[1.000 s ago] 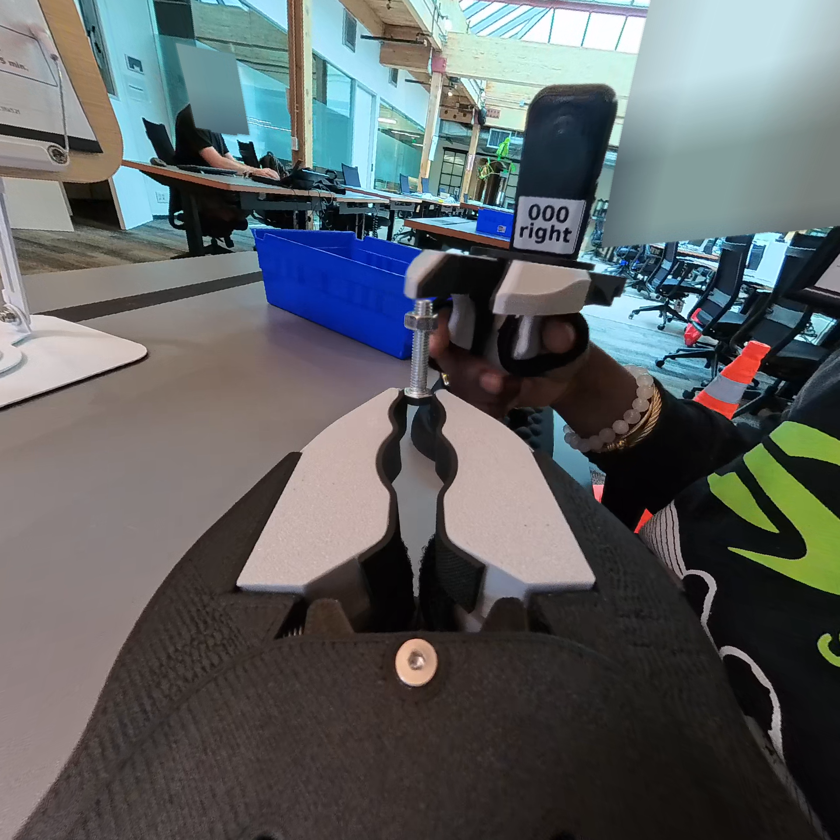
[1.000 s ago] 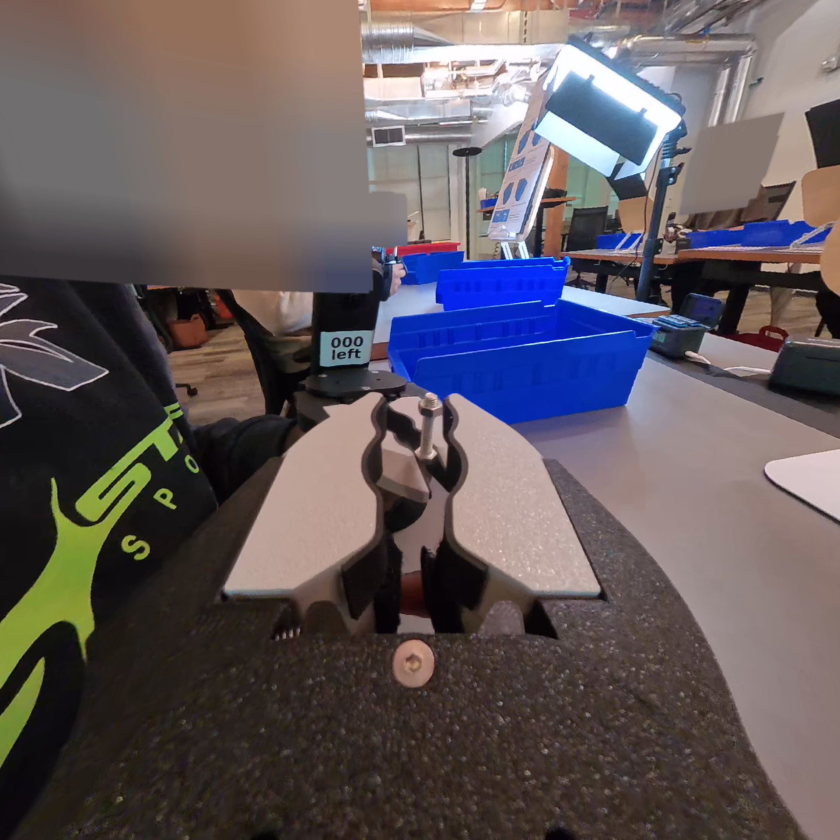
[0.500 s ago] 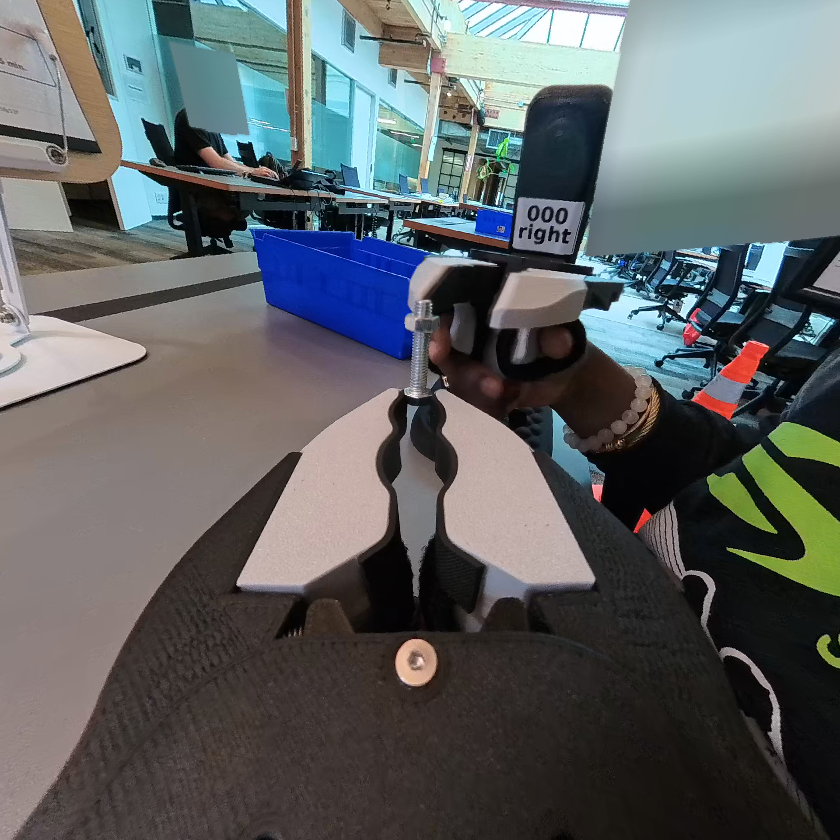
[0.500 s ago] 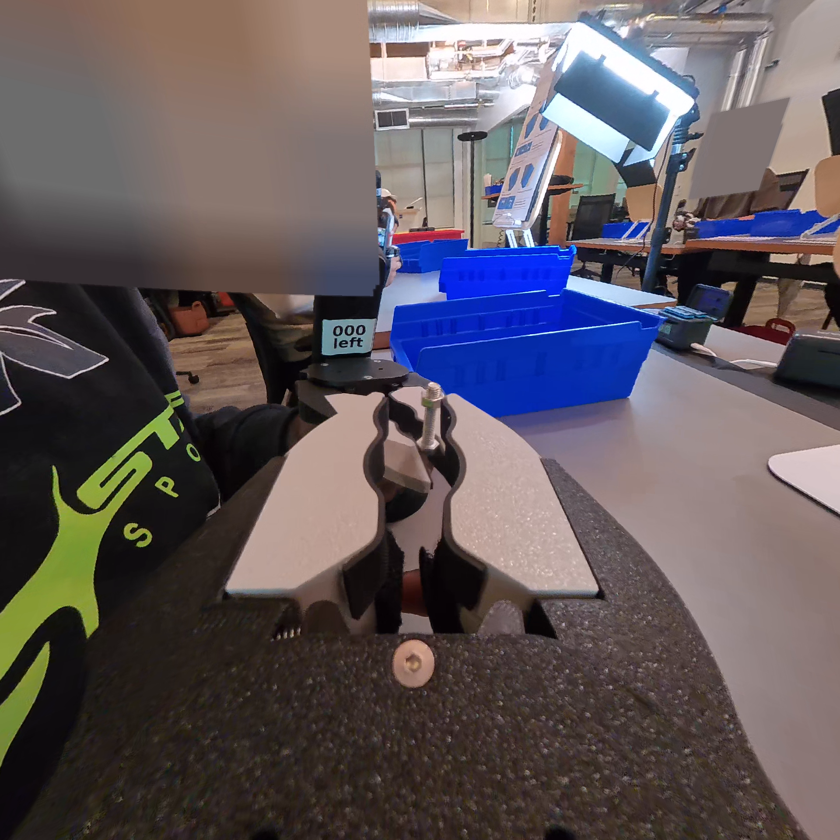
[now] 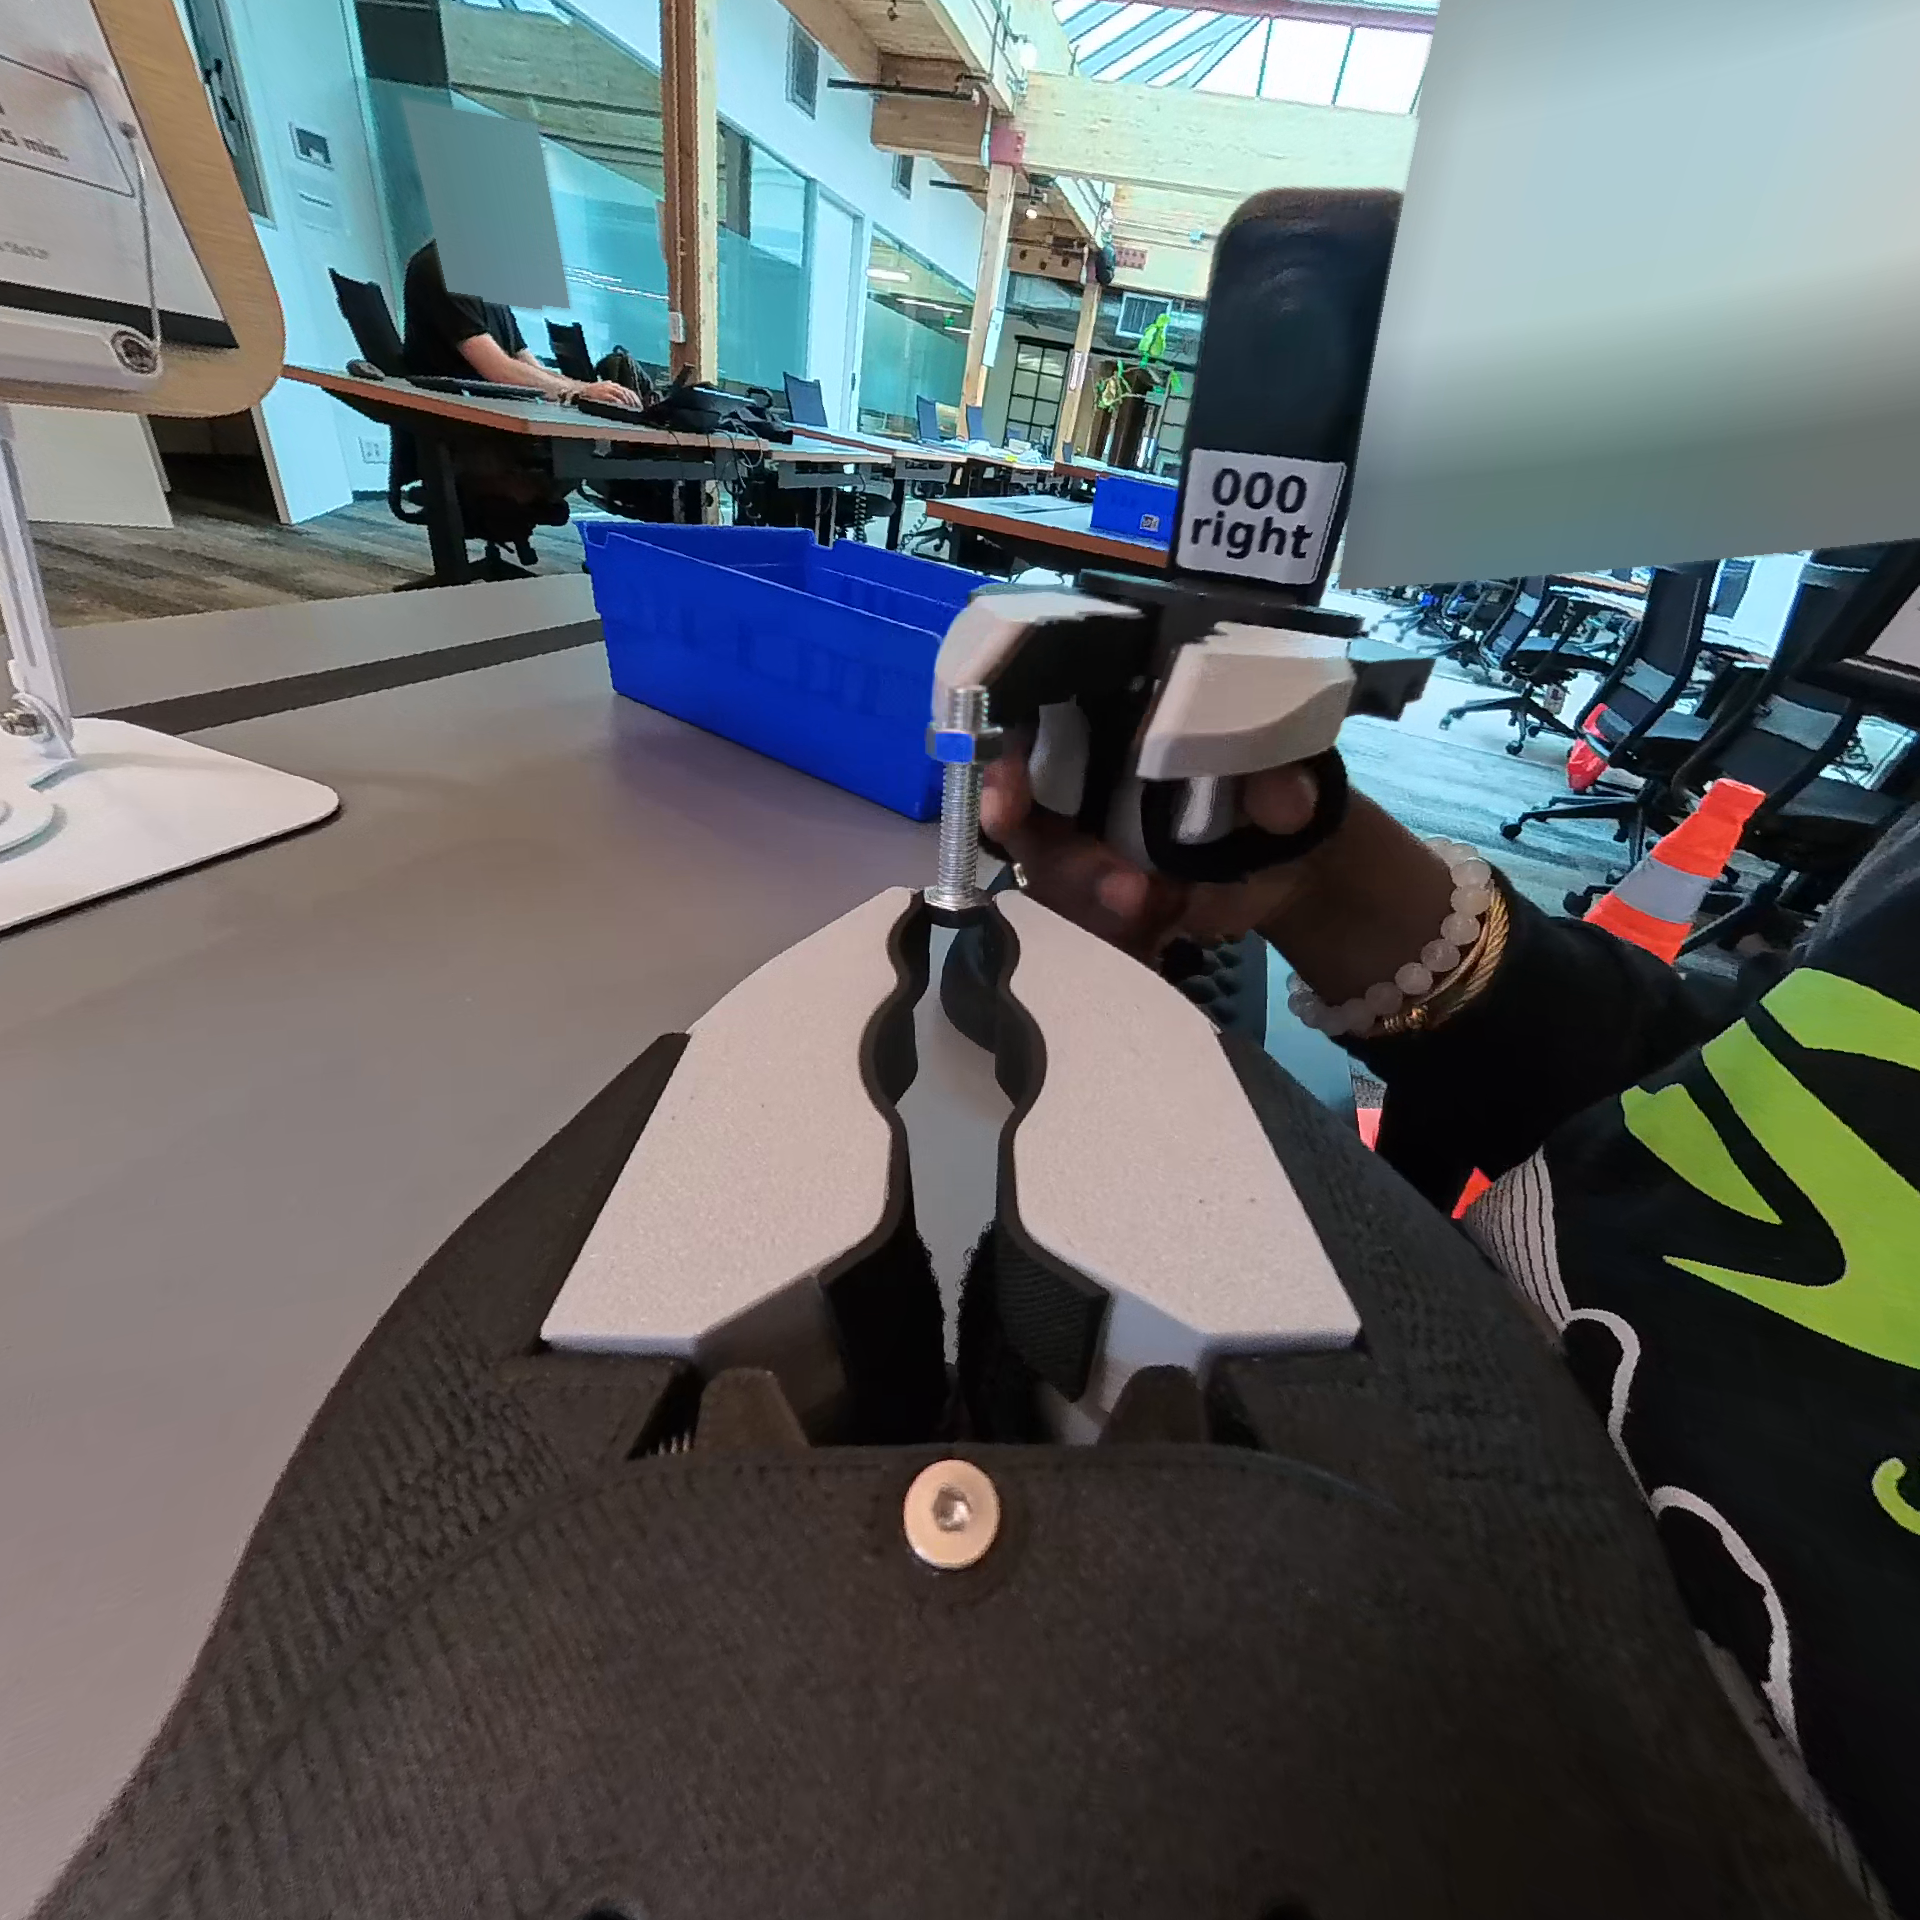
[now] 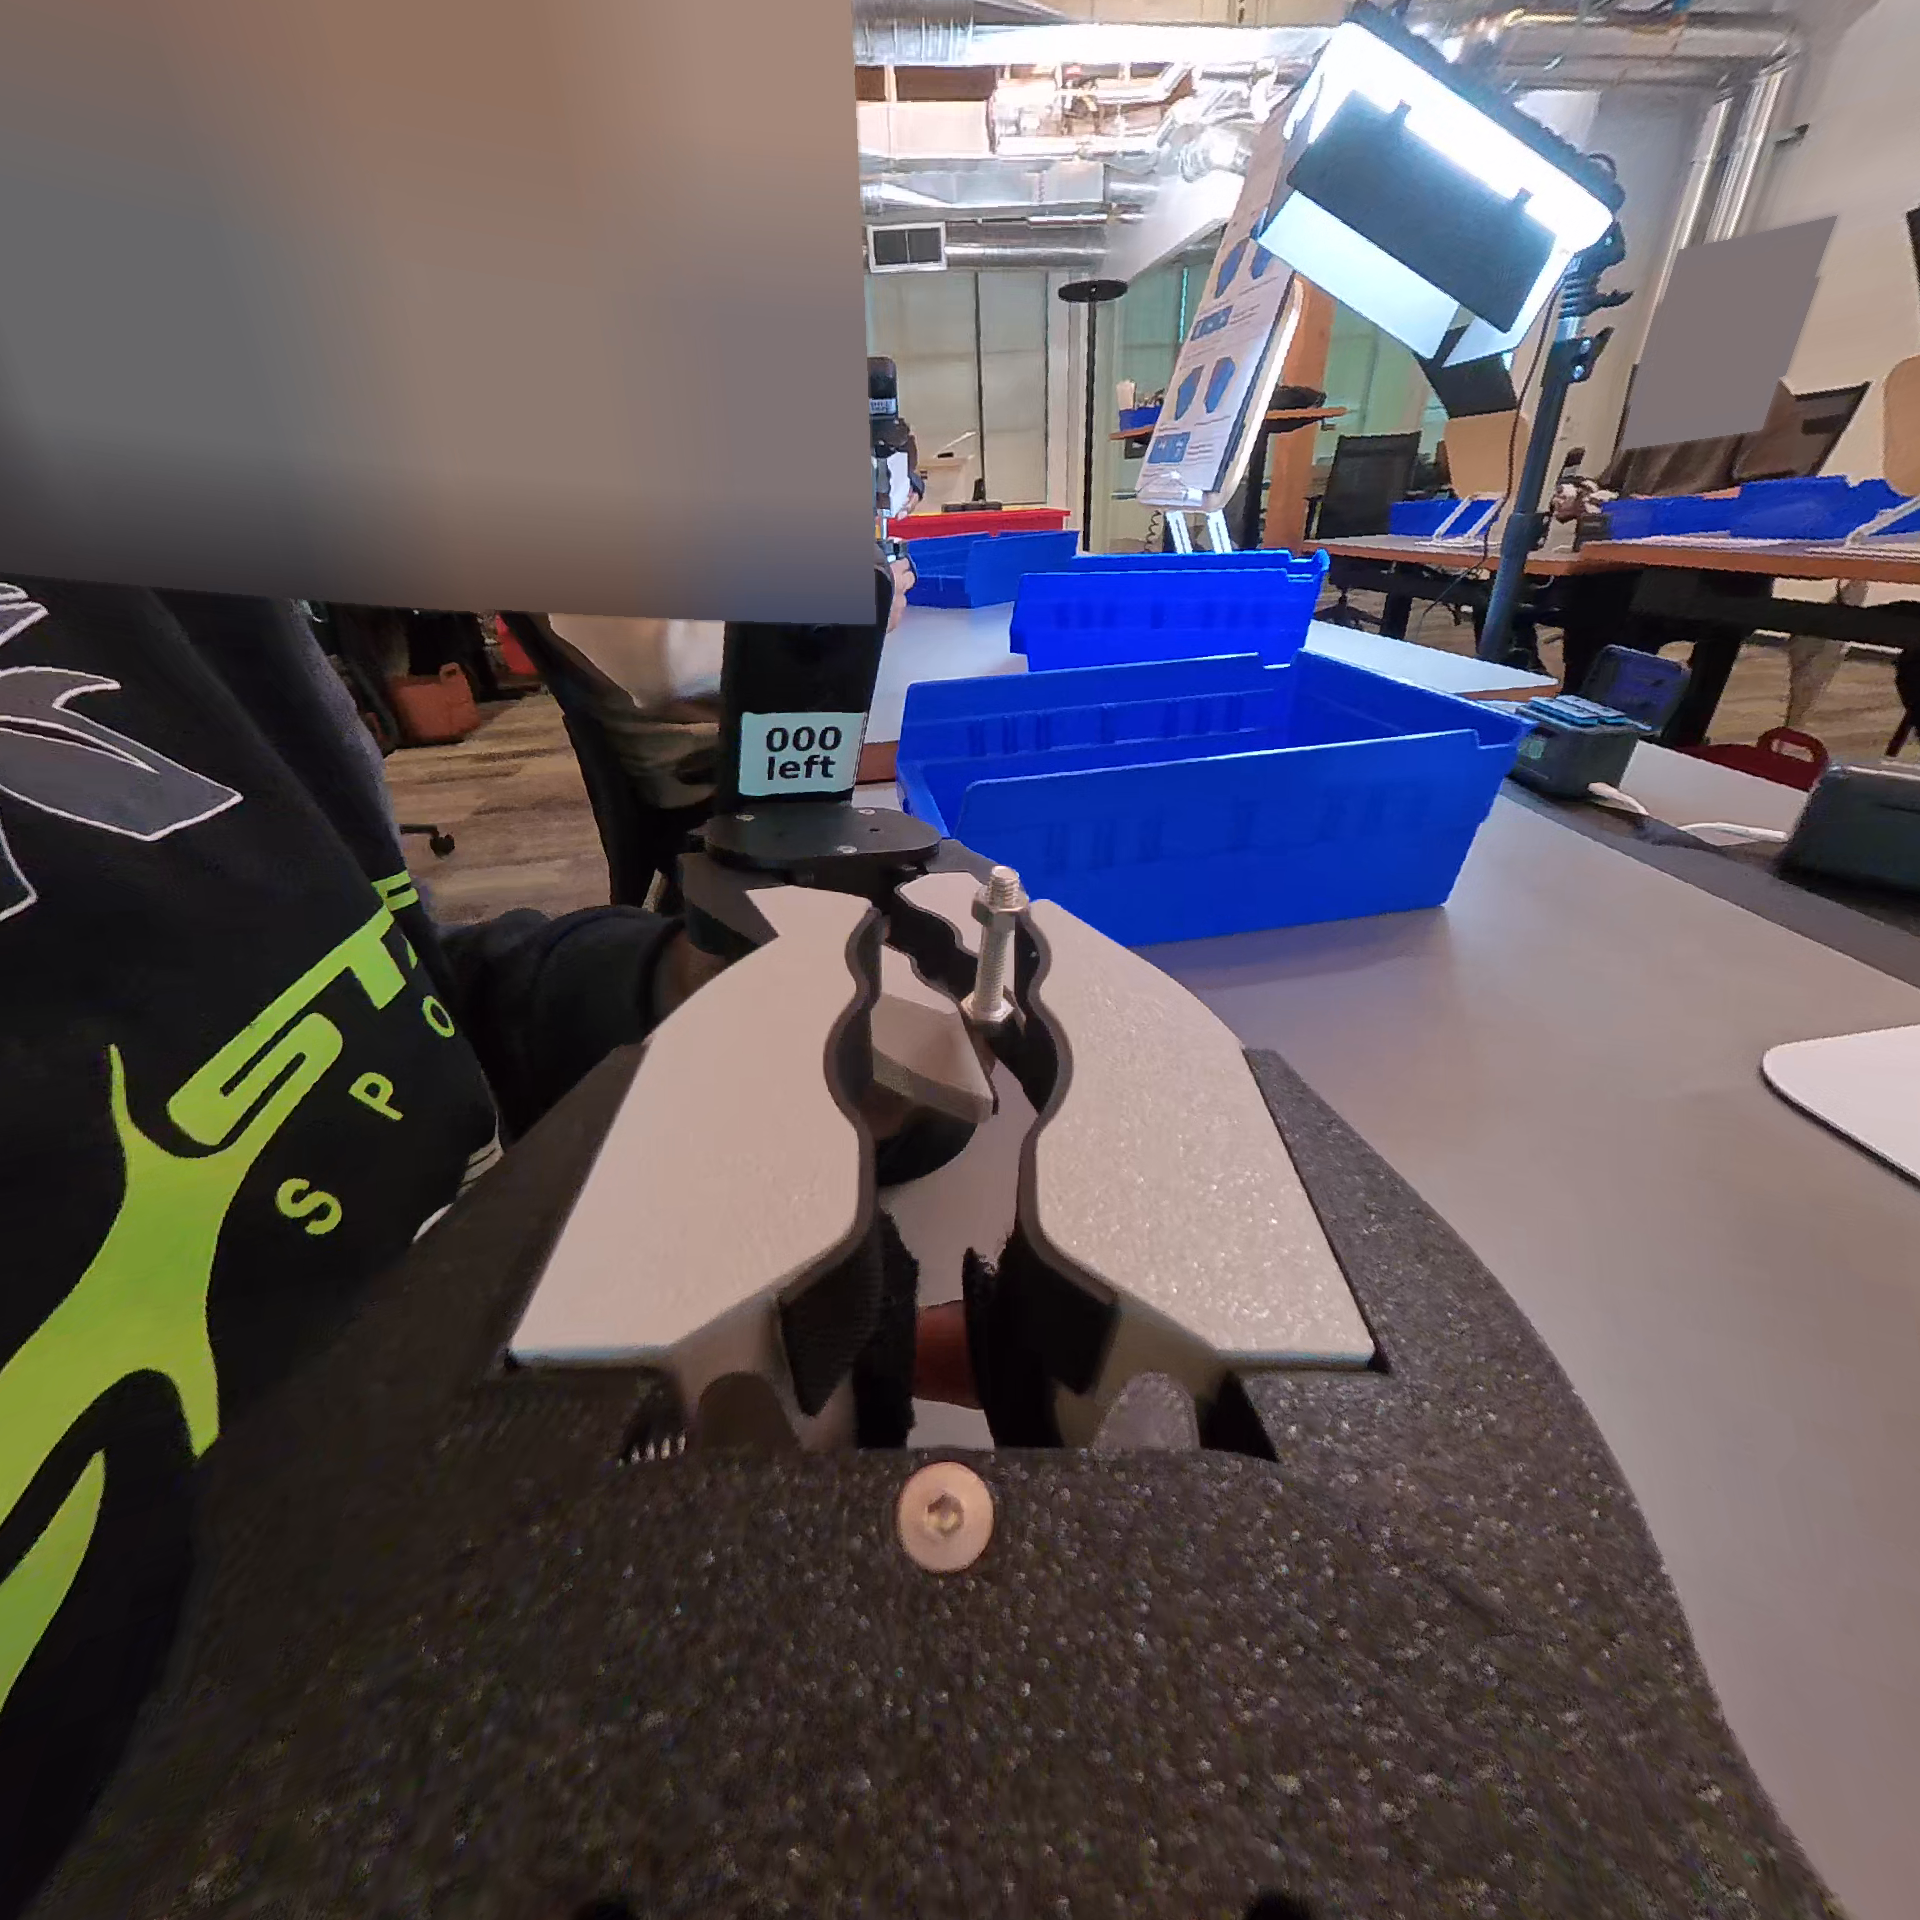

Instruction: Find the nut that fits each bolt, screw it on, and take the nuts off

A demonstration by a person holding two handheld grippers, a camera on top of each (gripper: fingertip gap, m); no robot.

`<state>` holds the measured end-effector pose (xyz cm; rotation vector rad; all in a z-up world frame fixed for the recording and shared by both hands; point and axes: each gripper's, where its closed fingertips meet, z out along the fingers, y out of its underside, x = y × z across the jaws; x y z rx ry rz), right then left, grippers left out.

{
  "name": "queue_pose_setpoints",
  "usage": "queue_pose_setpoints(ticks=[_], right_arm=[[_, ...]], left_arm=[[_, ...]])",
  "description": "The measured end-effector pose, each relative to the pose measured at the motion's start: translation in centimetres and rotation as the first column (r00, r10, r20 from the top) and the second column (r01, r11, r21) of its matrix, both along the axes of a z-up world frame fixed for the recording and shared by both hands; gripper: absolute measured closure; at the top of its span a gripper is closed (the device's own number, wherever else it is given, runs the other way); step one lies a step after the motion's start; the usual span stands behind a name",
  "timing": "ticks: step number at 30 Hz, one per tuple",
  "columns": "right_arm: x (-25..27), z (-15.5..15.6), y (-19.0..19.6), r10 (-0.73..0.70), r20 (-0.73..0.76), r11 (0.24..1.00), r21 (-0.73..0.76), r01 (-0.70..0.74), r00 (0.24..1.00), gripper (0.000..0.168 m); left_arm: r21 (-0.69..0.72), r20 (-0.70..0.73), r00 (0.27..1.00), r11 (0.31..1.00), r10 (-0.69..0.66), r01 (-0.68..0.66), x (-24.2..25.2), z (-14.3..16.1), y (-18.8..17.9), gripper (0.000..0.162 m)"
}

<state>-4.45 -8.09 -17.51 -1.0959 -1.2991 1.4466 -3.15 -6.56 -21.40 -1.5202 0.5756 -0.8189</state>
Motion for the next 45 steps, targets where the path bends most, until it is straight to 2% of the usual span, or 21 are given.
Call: queue_pose_setpoints(ticks=[4, 8, 14, 17, 20, 24, 29, 34, 38, 45], right_arm=[[-0.4, 0.3, 0.5, -0.023, -0.021, 1.0, -0.016, 0.022, 1.0, 0.137], [-1.6, -0.1, -0.3, 0.013, -0.004, 1.0, -0.006, -0.013, 1.0, 0.13], [-0.5, -0.1, -0.3, 0.012, 0.007, 1.0, 0.001, -0.012, 1.0, 0.136], [0.5, 0.2, 0.0, 0.009, -0.011, 1.0, -0.003, -0.009, 1.0, 0.144], [0.2, 0.3, 0.6, -0.018, -0.021, 1.0, -0.012, 0.018, 1.0, 0.14], [-1.4, -0.1, 0.1, 0.014, -0.001, 1.0, -0.006, -0.014, 1.0, 0.132], [-2.0, -0.3, -0.7, 0.052, 0.016, 0.999, 0.004, -0.052, 0.999, 0.131], [-0.1, -0.3, -0.5, 0.023, 0.021, 1.0, 0.004, -0.024, 0.999, 0.133], [1.7, -0.3, -0.4, 0.006, 0.04, 1.0, 0.025, -0.007, 0.999, 0.144], [0.4, 0.6, 1.0, -0.089, 0.127, 0.993, 0.089, 0.078, 0.988, 0.155]], left_arm=[[0.001, -0.007, 1.0, 1.0, -0.007, 0.007, 0.1, -0.1, -0.1, 0.152], [0.0, -0.012, 1.0, 1.0, -0.011, 0.011, 0.2, -0.1, -0.1, 0.152], [0.0, -0.001, 1.0, 1.0, 0.0, 0.0, 0.0, 0.0, 0.0, 0.152], [-0.003, 0.001, 1.0, 1.0, 0.001, -0.001, 0.0, 0.0, 0.0, 0.152], [-0.003, -0.003, 1.0, 1.0, -0.002, 0.002, 0.0, -0.1, 0.0, 0.152], [-0.003, -0.008, 1.0, 1.0, -0.012, 0.012, 0.2, -0.1, -0.1, 0.152], [-0.004, -0.012, 1.0, 1.0, -0.013, 0.013, 0.2, -0.2, -0.1, 0.152], [-0.008, -0.001, 1.0, 1.0, -0.002, 0.002, 0.0, -0.1, 0.0, 0.152], [-0.011, -0.005, 1.0, 1.0, -0.004, 0.004, 0.1, -0.2, 0.1, 0.152], [-0.007, -0.041, 0.999, 1.0, -0.003, 0.002, 0.4, -0.5, 0.0, 0.152]])
